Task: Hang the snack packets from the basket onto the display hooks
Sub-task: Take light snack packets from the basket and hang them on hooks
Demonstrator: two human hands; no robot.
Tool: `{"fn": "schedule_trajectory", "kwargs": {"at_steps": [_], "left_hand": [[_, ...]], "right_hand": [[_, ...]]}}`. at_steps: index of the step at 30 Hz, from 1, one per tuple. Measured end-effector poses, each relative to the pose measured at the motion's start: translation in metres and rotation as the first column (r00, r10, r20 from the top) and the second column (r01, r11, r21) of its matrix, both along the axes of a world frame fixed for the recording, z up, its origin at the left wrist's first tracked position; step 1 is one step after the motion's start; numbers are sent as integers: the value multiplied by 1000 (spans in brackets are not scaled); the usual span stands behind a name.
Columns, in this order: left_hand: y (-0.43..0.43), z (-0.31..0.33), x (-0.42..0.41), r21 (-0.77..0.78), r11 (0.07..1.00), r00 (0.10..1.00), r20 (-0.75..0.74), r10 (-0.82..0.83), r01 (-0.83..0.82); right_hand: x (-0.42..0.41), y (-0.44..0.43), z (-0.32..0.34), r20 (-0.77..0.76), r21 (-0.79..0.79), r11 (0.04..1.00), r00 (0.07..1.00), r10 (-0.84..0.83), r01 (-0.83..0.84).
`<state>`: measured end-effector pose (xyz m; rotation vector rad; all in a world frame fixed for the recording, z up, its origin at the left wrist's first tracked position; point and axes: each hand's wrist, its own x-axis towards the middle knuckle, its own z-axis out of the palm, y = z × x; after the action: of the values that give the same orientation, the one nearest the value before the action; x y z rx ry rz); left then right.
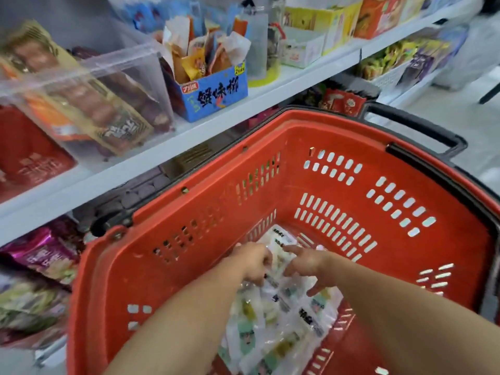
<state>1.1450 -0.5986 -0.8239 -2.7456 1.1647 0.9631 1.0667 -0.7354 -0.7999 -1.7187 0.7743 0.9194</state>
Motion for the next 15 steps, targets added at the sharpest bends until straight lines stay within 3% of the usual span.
{"fn": "schedule_trajectory", "kwargs": {"at_steps": [6, 11, 15], "left_hand": [[-11, 63, 6, -97, 991, 995, 57, -82, 87], [-4, 101, -1, -279, 960, 995, 89, 33, -7], [7, 124, -5, -429, 895, 986, 52, 160, -123]], "right_hand": [[9, 2, 18, 112, 130, 991, 994, 11, -26], [17, 0, 48, 261, 131, 989, 965, 29, -65], [29, -7, 81, 374, -20, 974, 902, 217, -226]]}}
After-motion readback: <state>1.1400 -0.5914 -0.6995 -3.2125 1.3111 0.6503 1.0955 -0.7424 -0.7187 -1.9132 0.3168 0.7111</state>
